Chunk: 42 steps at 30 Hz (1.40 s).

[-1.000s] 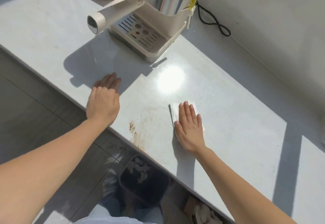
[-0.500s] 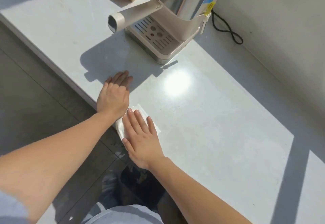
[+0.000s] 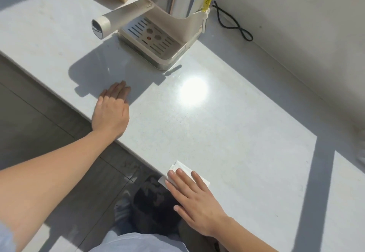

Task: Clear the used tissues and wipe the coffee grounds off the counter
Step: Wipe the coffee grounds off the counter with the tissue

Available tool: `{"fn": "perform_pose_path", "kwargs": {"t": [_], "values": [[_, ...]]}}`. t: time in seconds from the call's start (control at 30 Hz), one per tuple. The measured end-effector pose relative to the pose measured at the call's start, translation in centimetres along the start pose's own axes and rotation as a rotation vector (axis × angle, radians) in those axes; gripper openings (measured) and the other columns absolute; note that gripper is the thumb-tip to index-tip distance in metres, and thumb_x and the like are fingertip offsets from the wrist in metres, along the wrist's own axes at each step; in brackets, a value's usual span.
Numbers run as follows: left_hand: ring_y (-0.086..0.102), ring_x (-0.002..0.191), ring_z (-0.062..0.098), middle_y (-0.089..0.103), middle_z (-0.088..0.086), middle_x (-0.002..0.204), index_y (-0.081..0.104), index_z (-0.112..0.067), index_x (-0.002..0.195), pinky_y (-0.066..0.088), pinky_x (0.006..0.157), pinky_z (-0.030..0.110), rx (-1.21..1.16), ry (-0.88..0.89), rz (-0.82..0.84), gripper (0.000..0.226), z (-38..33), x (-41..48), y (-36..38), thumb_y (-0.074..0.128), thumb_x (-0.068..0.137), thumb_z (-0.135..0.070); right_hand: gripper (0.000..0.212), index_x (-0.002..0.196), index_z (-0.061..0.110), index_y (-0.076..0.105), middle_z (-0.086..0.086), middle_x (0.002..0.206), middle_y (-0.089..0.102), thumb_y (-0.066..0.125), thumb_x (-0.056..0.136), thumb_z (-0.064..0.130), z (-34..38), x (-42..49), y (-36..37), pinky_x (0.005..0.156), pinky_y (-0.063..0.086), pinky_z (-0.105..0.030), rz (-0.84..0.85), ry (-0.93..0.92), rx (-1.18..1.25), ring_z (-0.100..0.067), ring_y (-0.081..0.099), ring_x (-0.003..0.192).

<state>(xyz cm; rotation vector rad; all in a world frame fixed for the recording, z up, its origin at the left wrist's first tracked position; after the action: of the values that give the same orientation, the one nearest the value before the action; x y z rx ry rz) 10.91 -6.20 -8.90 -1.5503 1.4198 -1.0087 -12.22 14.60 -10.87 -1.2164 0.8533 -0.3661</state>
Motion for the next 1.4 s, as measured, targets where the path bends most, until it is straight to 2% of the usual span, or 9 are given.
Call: {"fn": "perform_pose_path", "kwargs": {"t": [0.13,0.3,0.57,0.77,0.9,1.07,1.13,1.27,1.4], "values": [[0.028,0.141,0.023,0.037,0.007,0.151,0.043,-0.009,0.138,0.016,0.117,0.038,-0.006,0.003,-0.001,0.045,0.0,0.4,-0.1,0.035,0.095,-0.011,0.062,0.154,0.022,0.011,0.002,0.163,0.002,0.029,0.1,0.045,0.3,0.5,-0.1,0.115,0.006,-0.044,0.026,-0.004,-0.002,-0.02,0.0,0.149],[0.031,0.139,0.024,0.041,0.007,0.149,0.045,-0.009,0.137,0.017,0.116,0.038,-0.02,0.012,-0.026,0.044,-0.2,0.3,-0.3,0.036,0.094,-0.01,0.061,0.154,0.025,0.006,0.005,0.162,-0.007,0.029,0.101,0.044,1.9,6.6,-2.2,0.119,-0.003,-0.048,-0.007,-0.019,0.076,-0.017,-0.011,0.148],[0.035,0.137,0.023,0.045,0.005,0.146,0.053,-0.011,0.131,0.024,0.112,0.04,-0.117,-0.023,-0.099,0.043,0.5,0.2,-1.3,0.035,0.092,-0.009,0.058,0.154,0.025,0.01,0.003,0.163,-0.002,0.027,0.101,0.044,5.0,15.2,-5.0,0.12,-0.001,-0.044,-0.093,-0.01,-0.038,-0.017,-0.009,0.149],[0.041,0.127,0.037,0.04,0.012,0.148,0.046,-0.01,0.133,0.029,0.104,0.043,-0.016,-0.01,-0.057,0.043,0.1,0.1,-0.7,0.038,0.091,-0.011,0.061,0.154,0.026,0.005,0.005,0.163,-0.004,0.032,0.101,0.041,1.9,6.6,-1.8,0.12,0.003,-0.045,-0.135,0.012,0.006,-0.017,-0.009,0.149],[0.041,0.121,0.041,0.047,0.027,0.132,0.047,0.001,0.126,0.025,0.109,0.05,-0.104,-0.232,-0.083,0.043,-0.5,-1.0,-0.4,0.033,0.092,-0.023,0.063,0.154,0.029,0.003,0.007,0.162,-0.005,0.036,0.101,0.038,-1.1,-2.5,1.7,0.121,0.004,-0.046,-0.137,0.092,0.052,-0.017,-0.007,0.149],[0.019,0.144,0.023,0.028,0.008,0.154,0.036,-0.01,0.138,0.004,0.117,0.044,-0.078,0.057,-0.001,0.043,-9.4,-5.1,3.2,0.034,0.098,-0.024,0.064,0.153,0.031,0.008,0.007,0.162,0.002,0.04,0.097,0.035,-5.4,-14.9,5.8,0.118,0.008,-0.044,-0.033,0.18,0.013,-0.018,0.001,0.149],[0.013,0.146,0.021,0.023,0.007,0.157,0.031,-0.01,0.142,0.002,0.116,0.047,0.003,0.063,0.036,0.047,-10.4,-5.9,4.6,0.031,0.098,-0.028,0.066,0.153,0.032,0.011,0.007,0.162,0.004,0.042,0.096,0.037,-6.6,-18.5,7.0,0.118,0.004,-0.043,0.025,0.205,-0.004,-0.018,0.003,0.149],[0.014,0.146,0.021,0.022,0.007,0.157,0.029,-0.011,0.143,0.008,0.115,0.05,0.066,0.042,0.057,0.049,-10.4,-5.8,5.3,0.033,0.097,-0.029,0.059,0.153,0.033,0.013,0.007,0.162,0.006,0.033,0.099,0.042,-7.4,-20.1,7.8,0.119,-0.005,-0.042,0.095,0.197,0.036,-0.019,0.006,0.149],[0.015,0.145,0.021,0.025,0.006,0.156,0.031,-0.012,0.141,0.008,0.115,0.049,0.058,0.028,0.072,0.049,-10.4,-5.5,5.3,0.034,0.096,-0.031,0.06,0.152,0.037,0.009,0.008,0.162,0.001,0.036,0.099,0.043,-5.8,-13.6,5.6,0.117,-0.01,-0.042,0.06,0.08,0.072,-0.018,0.0,0.149]]}}
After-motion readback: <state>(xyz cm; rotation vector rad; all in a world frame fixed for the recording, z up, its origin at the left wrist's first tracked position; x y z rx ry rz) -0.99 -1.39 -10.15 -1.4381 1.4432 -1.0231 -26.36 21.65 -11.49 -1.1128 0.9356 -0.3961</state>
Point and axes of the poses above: each hand's wrist, its own x-axis towards the middle knuckle, its own y-axis out of the palm, z = x × y, the point moved 10 cm from there along x, towards the middle knuckle
